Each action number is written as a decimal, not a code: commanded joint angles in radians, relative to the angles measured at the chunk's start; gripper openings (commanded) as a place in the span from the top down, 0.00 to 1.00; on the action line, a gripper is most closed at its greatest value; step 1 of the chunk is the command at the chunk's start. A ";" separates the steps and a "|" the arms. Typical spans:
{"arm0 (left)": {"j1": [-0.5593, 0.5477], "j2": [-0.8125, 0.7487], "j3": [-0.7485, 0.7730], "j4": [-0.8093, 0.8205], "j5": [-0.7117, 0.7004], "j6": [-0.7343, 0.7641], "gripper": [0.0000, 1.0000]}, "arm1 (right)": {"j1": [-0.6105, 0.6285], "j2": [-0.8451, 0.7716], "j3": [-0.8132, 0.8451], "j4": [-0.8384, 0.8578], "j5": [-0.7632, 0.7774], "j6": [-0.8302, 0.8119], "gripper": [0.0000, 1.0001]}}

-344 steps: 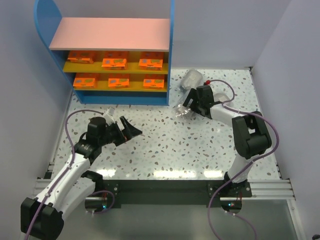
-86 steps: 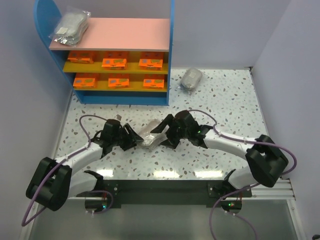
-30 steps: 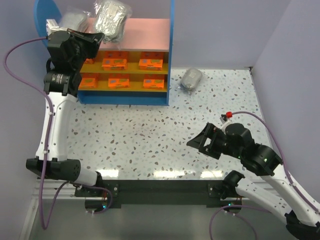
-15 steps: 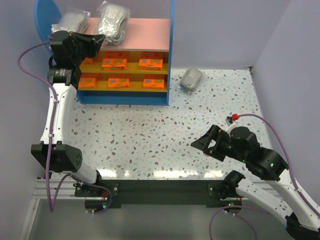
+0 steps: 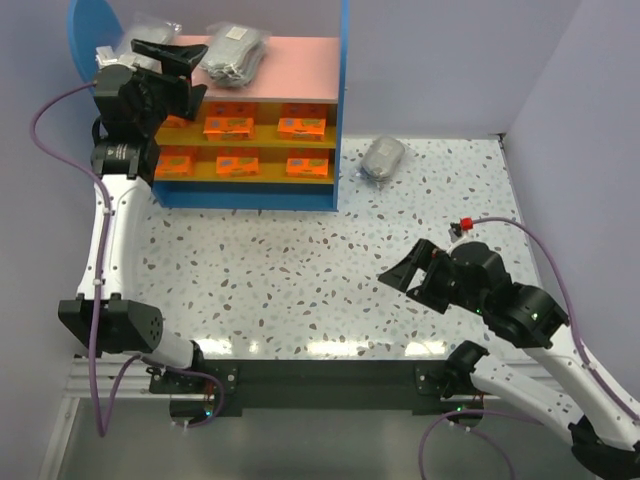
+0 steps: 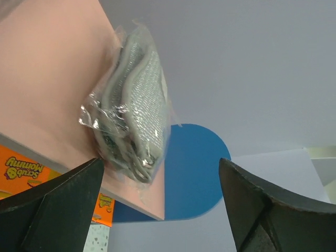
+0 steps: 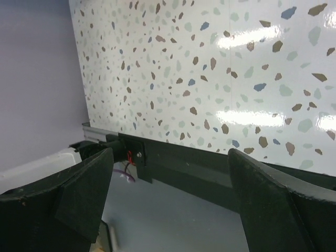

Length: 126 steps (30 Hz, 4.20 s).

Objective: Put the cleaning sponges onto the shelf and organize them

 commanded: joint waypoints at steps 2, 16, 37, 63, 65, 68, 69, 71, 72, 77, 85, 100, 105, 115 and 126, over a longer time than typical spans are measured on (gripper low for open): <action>-0.013 -0.164 -0.069 0.098 0.091 0.044 0.01 | -0.003 0.068 0.080 0.062 0.109 -0.038 0.07; -0.076 -0.790 -0.738 -0.250 0.280 0.397 0.00 | -0.396 0.666 0.250 0.396 -0.016 -0.287 0.05; -0.076 -1.010 -0.834 -0.687 0.364 0.678 0.00 | -0.549 1.562 0.983 0.542 0.102 -0.339 0.02; -0.076 -1.026 -0.990 -0.557 0.300 0.549 0.00 | -0.575 1.419 0.477 0.804 -0.059 -0.299 0.21; -0.076 -1.017 -1.022 -0.518 0.287 0.535 0.00 | -0.569 1.309 0.327 0.827 -0.108 -0.279 0.22; -0.076 -1.007 -1.099 -0.436 0.287 0.500 0.00 | -0.545 1.186 0.112 0.850 -0.136 -0.242 0.23; -0.076 -1.003 -1.140 -0.413 0.286 0.488 0.00 | -0.534 1.099 0.059 0.856 -0.136 -0.228 0.23; -0.077 -0.990 -1.179 -0.347 0.286 0.454 0.00 | -0.485 1.021 -0.083 0.852 -0.131 -0.189 0.23; -0.077 -0.981 -1.211 -0.327 0.286 0.443 0.00 | -0.465 0.942 -0.122 0.847 -0.122 -0.166 0.23; -0.080 -0.956 -1.274 -0.219 0.278 0.383 0.00 | -0.246 0.756 -0.328 0.848 -0.059 0.044 0.22; -0.125 -0.953 -1.372 -0.139 0.228 0.262 0.00 | -0.007 0.662 -0.421 0.966 0.045 0.443 0.13; -0.289 -0.755 -1.369 0.052 0.125 0.205 0.00 | 0.115 0.967 -0.143 1.232 -0.152 0.525 0.09; -0.290 -0.680 -1.414 0.127 0.123 0.207 0.00 | 0.115 0.903 -0.101 0.918 -0.206 0.392 0.07; -0.359 -0.473 -1.334 0.230 0.096 0.233 0.02 | 0.100 0.576 -0.229 0.568 -0.136 0.250 0.06; -0.412 -0.252 -1.228 0.230 0.010 0.320 0.54 | 0.092 0.268 -0.217 0.283 -0.052 0.158 0.07</action>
